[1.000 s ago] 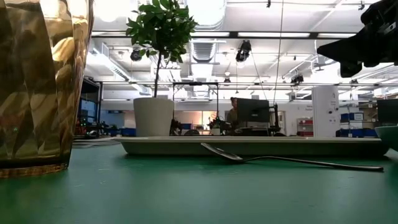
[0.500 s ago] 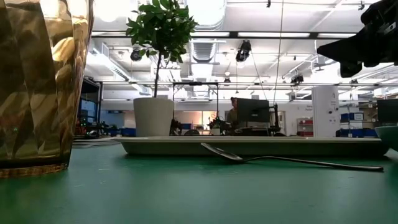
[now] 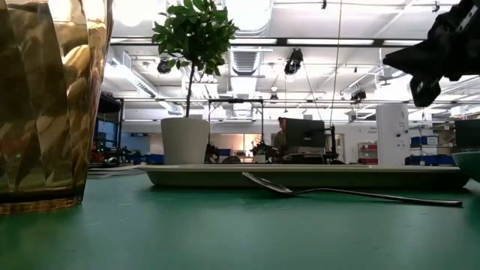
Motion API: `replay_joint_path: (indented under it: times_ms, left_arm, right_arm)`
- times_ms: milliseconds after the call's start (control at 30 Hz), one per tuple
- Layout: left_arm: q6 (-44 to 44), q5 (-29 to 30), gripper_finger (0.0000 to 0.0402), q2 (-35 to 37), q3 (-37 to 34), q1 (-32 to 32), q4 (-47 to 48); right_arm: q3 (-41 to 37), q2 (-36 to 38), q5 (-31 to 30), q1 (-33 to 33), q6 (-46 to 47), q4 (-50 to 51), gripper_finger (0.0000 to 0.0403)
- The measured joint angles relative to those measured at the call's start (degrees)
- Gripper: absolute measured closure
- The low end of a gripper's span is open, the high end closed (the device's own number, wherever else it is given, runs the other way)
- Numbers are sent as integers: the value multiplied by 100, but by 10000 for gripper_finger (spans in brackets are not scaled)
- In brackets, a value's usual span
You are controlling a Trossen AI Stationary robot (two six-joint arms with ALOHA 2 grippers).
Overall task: Pick and place plate/cup/fork/spoon on tray
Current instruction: Put the brown glass on the white serving tray
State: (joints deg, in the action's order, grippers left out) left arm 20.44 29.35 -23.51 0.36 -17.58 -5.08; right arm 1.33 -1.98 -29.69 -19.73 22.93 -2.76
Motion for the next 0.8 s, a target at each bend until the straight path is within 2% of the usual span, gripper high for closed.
replay_joint_path:
  times_ms: [100, 267, 600, 667, 800]
  left_arm:
    - [615, 4, 402, 4, 0, -2, -56]
    - [1322, 26, 402, -57, 0, -2, -45]
    - [1223, 85, 402, -147, 0, 11, -269]
    - [522, -243, 402, -148, 0, 4, -572]
    - [-2020, -1128, 402, -175, 0, 3, -1908]
  right_arm:
    - [-12, 0, -5, 1, 2, -229, 394]
    - [-12, -9, 603, 0, -162, -904, 394]
    - [-9, -62, 771, 0, -793, -1121, 394]
    - [-9, -87, 767, 0, -881, -1134, 394]
    - [-7, -114, 767, 0, -1077, -1393, 394]
